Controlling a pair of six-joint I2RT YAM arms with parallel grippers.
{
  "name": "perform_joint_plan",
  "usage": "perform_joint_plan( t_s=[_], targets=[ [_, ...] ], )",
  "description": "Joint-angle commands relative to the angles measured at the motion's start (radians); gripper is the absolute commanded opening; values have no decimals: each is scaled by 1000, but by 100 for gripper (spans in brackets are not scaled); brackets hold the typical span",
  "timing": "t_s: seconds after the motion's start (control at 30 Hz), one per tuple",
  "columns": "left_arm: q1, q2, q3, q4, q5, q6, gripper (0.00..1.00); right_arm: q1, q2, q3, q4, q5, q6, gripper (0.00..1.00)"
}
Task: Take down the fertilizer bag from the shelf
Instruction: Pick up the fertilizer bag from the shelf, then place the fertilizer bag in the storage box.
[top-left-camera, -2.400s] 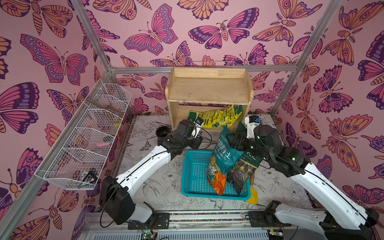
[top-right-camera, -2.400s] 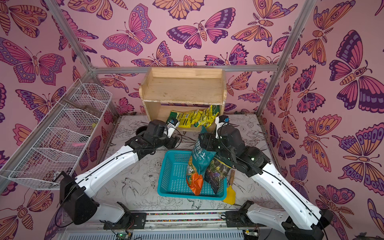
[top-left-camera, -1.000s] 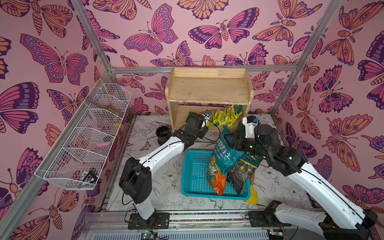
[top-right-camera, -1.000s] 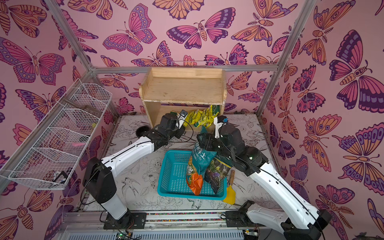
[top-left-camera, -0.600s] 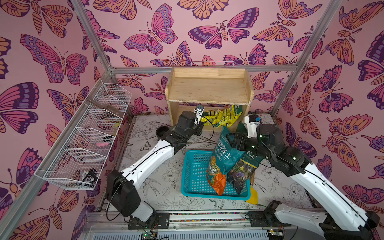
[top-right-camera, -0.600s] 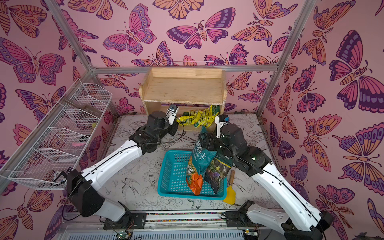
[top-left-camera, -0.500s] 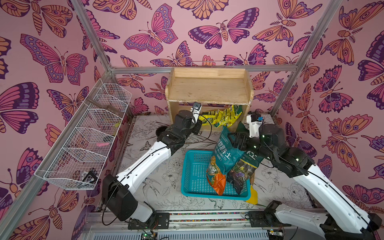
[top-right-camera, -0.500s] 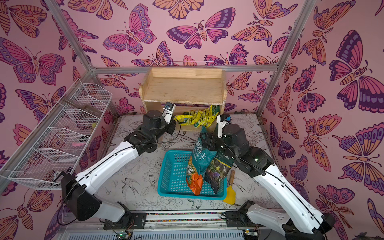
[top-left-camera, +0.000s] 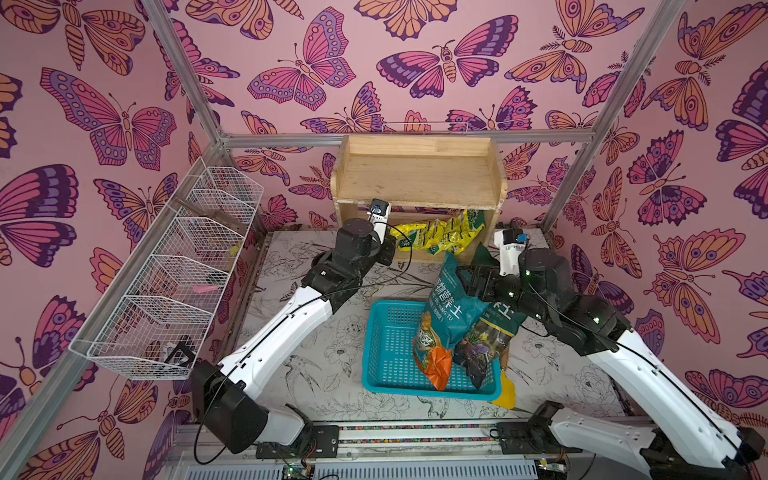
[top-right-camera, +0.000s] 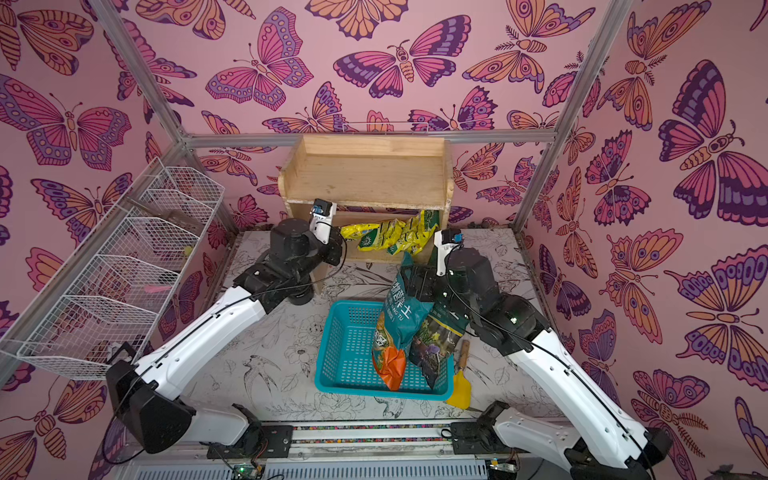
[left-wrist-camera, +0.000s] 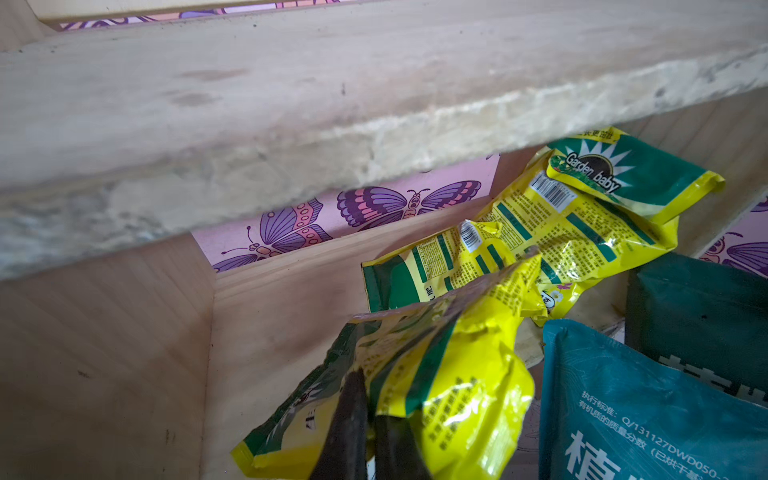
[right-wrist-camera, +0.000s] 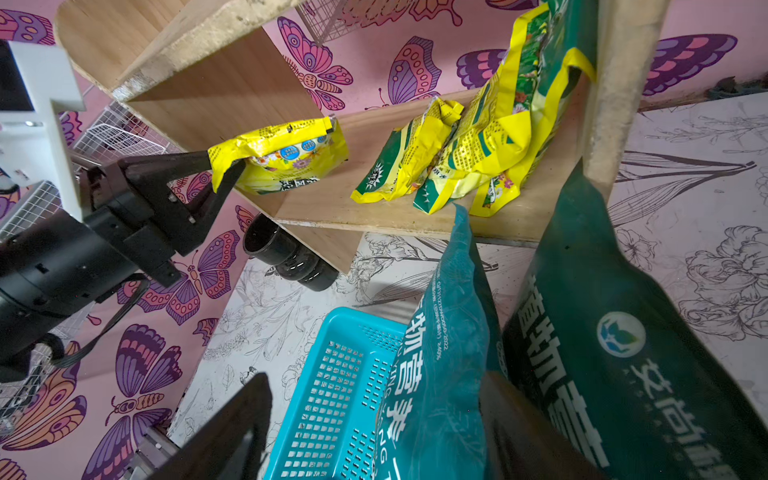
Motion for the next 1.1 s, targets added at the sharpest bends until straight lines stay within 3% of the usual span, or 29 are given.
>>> perform_joint_plan(
  t_s=[0.0, 0.17, 0.37, 0.6, 0.73, 1.07],
  targets=[
    [4, -46, -20, 66, 27, -30, 0, -2, -14, 43, -59, 81, -29, 86],
    [4, -91, -58, 65, 43, -70, 0, -5, -42, 72, -81, 151, -54, 95],
    [-15, -201, -109, 53, 32, -146, 0, -5, -8, 79, -77, 109, -41, 95],
    [-115, -315, -172, 27, -41, -236, 0, -5, 32, 64, -44, 55, -10, 95],
    [-208, -360, -257, 36, -163, -378, 0, -5, 34, 53, -29, 42, 3, 95],
    [-433, -394, -442, 132, -541, -541, 0, -5, -1, 15, -7, 20, 27, 96]
  ],
)
